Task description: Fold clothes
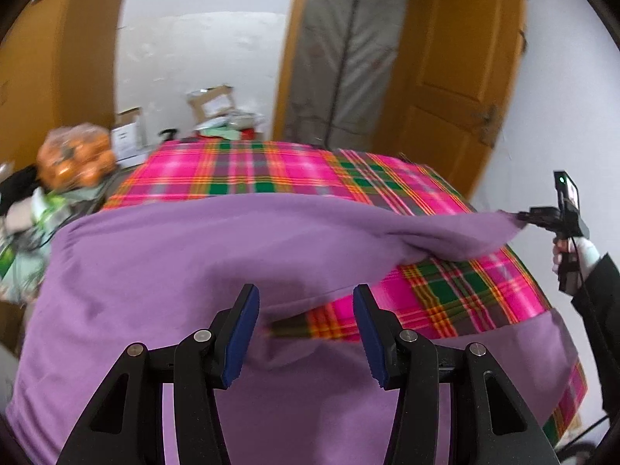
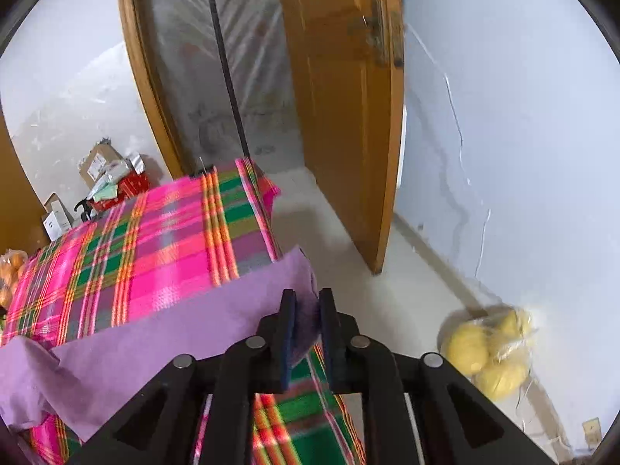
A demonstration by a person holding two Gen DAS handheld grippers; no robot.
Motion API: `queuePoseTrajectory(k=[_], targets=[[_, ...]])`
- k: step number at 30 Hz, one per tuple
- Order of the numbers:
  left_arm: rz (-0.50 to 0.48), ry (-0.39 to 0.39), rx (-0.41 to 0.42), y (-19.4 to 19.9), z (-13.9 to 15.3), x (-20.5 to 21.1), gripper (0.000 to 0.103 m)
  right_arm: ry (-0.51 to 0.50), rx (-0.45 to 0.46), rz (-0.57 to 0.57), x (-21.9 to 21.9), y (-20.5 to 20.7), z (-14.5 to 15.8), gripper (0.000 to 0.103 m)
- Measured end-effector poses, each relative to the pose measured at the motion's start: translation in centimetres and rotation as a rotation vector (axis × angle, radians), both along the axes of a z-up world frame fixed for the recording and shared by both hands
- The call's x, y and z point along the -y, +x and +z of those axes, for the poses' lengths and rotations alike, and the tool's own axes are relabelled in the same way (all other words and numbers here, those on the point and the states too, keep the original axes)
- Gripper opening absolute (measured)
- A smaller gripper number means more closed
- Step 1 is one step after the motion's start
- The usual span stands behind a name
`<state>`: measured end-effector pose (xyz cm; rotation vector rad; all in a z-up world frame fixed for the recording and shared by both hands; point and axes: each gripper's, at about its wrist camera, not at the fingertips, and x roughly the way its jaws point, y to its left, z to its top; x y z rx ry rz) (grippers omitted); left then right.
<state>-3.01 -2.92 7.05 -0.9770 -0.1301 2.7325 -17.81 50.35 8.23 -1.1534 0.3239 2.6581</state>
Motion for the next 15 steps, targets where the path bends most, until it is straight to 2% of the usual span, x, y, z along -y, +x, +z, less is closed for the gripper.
queuePoseTrajectory(k=[2, 5, 7, 15], targets=[[-0.031, -0.018, 0.016, -1.1, -0.4, -1.2, 0.052, -0.004, -0.003, -0.006, -0.5, 0.4, -0.2, 0.015], [-0.073, -0.049, 0.036, -2.7, -1.0, -2.8, 0.052, -0.029, -0.03, 0.013, -0.8, 0.2, -0.4, 0.03], [-0.089, -0.071, 0.047, -3.5, -1.5, -3.6, 0.053, -0.035, -0.033, 0.062, -0.1, -0.7, -0.5, 0.033], [-0.155, -0.13, 0.101, -6.6, -3.5, -6.4, 0.052, 0.055, 0.011, 0.511, 9.9, -4.3, -2.4, 0.036]])
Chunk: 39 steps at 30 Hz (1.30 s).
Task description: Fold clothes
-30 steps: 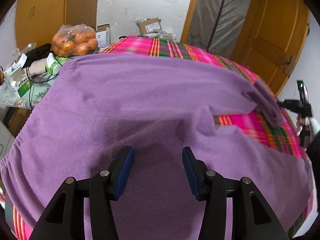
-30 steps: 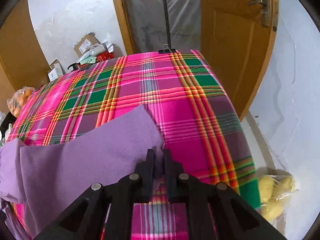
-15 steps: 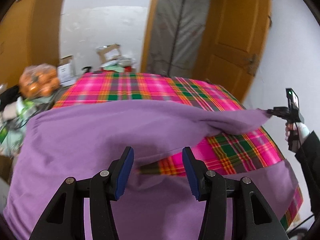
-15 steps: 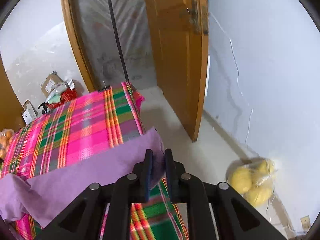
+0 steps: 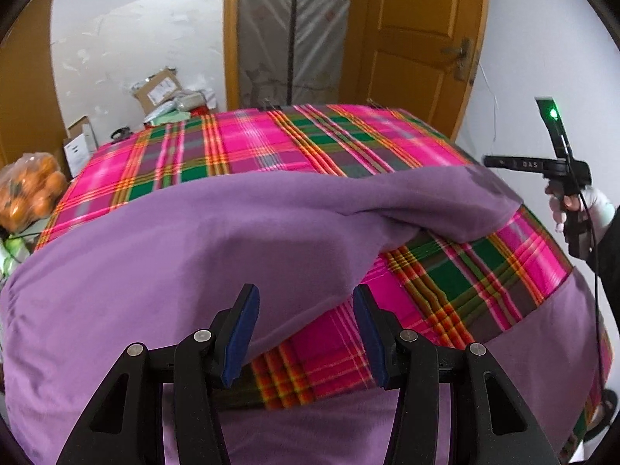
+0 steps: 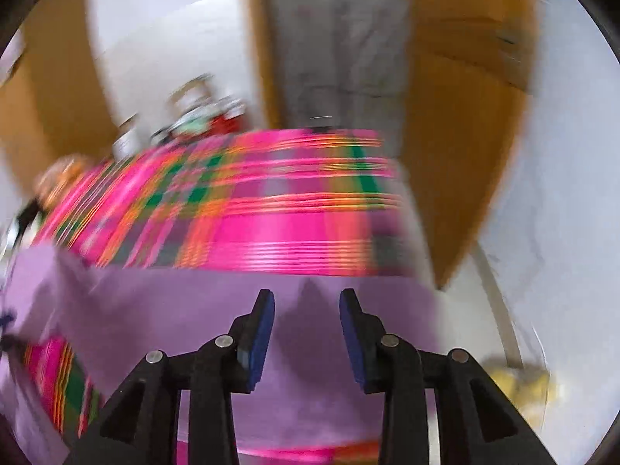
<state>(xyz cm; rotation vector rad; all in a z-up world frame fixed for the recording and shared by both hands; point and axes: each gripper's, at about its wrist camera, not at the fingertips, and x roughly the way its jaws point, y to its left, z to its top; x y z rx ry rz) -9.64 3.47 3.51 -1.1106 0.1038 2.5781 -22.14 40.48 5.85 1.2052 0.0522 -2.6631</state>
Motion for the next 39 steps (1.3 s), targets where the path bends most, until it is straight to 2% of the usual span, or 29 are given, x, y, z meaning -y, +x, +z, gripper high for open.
queuePoseTrajectory(k=[7, 11, 16, 17, 18, 19, 21, 23, 24, 27, 32, 36, 39], targets=[[-0.062, -0.017, 0.027, -0.9, -1.2, -1.5, 0.053, 0.109, 0.016, 0.331, 8.8, -2.1, -1.5, 0.039], [-0.071, -0.033, 0.047, -1.5, -2.1, -2.2, 0.052, 0.121, 0.041, 0.432, 10.7, -3.6, -2.4, 0.04], [-0.078, -0.048, 0.052, -2.1, -2.7, -2.9, 0.052, 0.098, 0.074, 0.498, 11.2, -4.6, -2.9, 0.041], [-0.082, -0.049, 0.05, -2.1, -2.7, -3.0, 0.052, 0.086, 0.084, 0.51, 11.1, -4.7, -3.0, 0.039], [-0.084, -0.052, 0.048, -2.1, -2.7, -3.1, 0.052, 0.071, 0.095, 0.524, 10.9, -4.6, -3.0, 0.029], [-0.084, -0.057, 0.045, -2.2, -2.7, -3.2, 0.048, 0.068, 0.099, 0.54, 11.1, -4.4, -2.9, 0.013], [-0.084, -0.064, 0.04, -2.2, -2.7, -3.2, 0.038, 0.078, 0.099, 0.573, 11.6, -4.0, -2.9, 0.006], [-0.087, -0.06, 0.037, -2.3, -2.6, -3.1, 0.01, 0.079, 0.086, 0.56, 11.6, -4.2, -2.6, 0.005], [-0.089, -0.056, 0.037, -2.4, -2.5, -3.1, 0.006, 0.078, 0.079, 0.549, 11.5, -4.3, -2.4, 0.005], [-0.099, -0.043, 0.033, -2.4, -2.4, -2.9, 0.003, 0.077, 0.055, 0.515, 11.2, -4.8, -1.9, 0.004], [-0.132, -0.011, 0.015, -1.3, -1.6, -2.6, 0.003, 0.062, 0.002, 0.362, 9.6, -6.5, -0.8, 0.005], [-0.138, 0.003, 0.039, -1.3, -1.9, -2.2, 0.003, 0.126, 0.042, 0.27, 9.3, -8.0, -1.8, 0.005], [-0.137, 0.024, 0.059, -1.2, -1.9, -1.9, 0.003, 0.105, 0.051, 0.202, 7.9, -8.2, -1.8, 0.008]])
